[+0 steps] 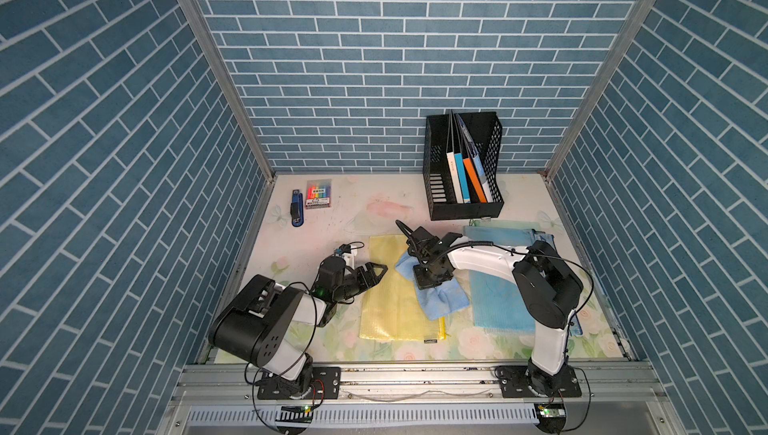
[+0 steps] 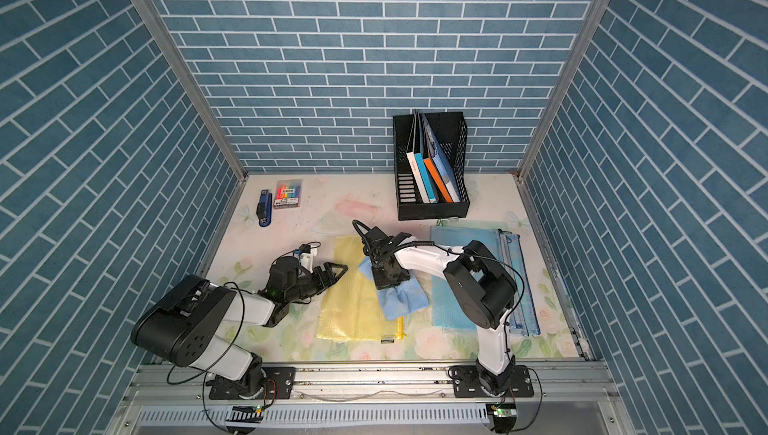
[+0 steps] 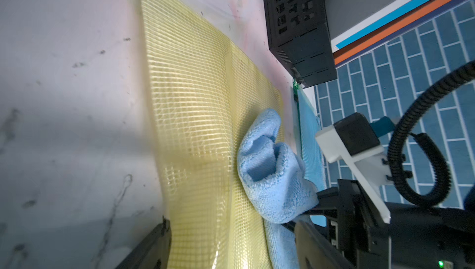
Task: Wipe the document bag
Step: Wipe the dirt from the document bag.
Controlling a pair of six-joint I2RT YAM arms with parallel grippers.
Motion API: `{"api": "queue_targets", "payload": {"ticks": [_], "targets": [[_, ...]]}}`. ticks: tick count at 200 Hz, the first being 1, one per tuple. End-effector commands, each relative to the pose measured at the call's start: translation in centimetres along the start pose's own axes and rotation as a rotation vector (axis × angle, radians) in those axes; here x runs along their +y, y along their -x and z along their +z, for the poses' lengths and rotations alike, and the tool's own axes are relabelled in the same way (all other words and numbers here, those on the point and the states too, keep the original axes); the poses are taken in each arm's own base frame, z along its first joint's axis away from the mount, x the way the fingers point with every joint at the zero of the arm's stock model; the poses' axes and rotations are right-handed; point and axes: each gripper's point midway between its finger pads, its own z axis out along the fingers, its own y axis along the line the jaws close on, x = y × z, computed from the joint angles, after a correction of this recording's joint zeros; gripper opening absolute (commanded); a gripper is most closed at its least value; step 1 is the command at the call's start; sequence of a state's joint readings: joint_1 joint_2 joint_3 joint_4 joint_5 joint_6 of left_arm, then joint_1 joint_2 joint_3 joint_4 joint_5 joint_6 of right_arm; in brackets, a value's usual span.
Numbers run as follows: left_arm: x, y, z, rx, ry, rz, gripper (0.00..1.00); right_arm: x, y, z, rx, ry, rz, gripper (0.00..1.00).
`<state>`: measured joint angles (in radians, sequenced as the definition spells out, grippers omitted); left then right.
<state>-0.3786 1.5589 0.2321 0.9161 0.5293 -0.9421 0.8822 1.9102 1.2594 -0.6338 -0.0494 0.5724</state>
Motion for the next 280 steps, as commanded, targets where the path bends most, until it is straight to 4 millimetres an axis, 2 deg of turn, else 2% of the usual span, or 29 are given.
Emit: {"api": "queue_targets", "payload": {"ticks": [1, 32, 68, 112, 128, 140, 167, 207, 252, 280], "targets": [[0.2, -2.0, -0.2, 0.061, -0.029, -0.101, 0.81, 0.5, -2.9, 2.4, 0.118, 0.012, 0.016, 0.0], [-2.7, -0.4, -0.4, 0.011, -0.142, -0.091, 0.81, 0.7, -3.0, 2.6, 0.123, 0.014, 0.016, 0.0], [-6.5, 1.4, -1.7, -0.054, -0.298, -0.107, 0.82, 0.7, -3.0, 2.7, 0.124, 0.015, 0.018, 0.0], [-8.1, 2.6, -2.8, -0.105, -0.375, -0.112, 0.83, 0.6, -3.1, 2.7, 0.126, 0.014, 0.018, 0.0], [-7.4, 2.6, -2.4, -0.091, -0.342, -0.115, 0.82, 0.7, -3.0, 2.7, 0.125, 0.015, 0.018, 0.0], [-6.9, 2.4, -2.1, -0.074, -0.318, -0.101, 0.78, 0.7, -3.0, 2.7, 0.124, 0.015, 0.018, 0.0], [-5.0, 1.4, -0.8, -0.011, -0.21, -0.047, 0.54, 0.6, -2.9, 2.4, 0.118, 0.011, 0.017, 0.0], [-2.7, 1.2, -0.5, 0.017, -0.042, 0.036, 0.31, 0.6, -2.6, 1.8, 0.102, 0.007, 0.016, 0.0], [0.2, 0.4, -0.1, 0.073, 0.103, 0.043, 0.13, 0.4, -1.9, 0.6, 0.09, -0.024, 0.013, 0.0], [1.7, -0.5, 0.3, 0.104, 0.143, 0.026, 0.06, 0.1, -1.3, -0.4, 0.079, -0.058, 0.031, 0.0]]}}
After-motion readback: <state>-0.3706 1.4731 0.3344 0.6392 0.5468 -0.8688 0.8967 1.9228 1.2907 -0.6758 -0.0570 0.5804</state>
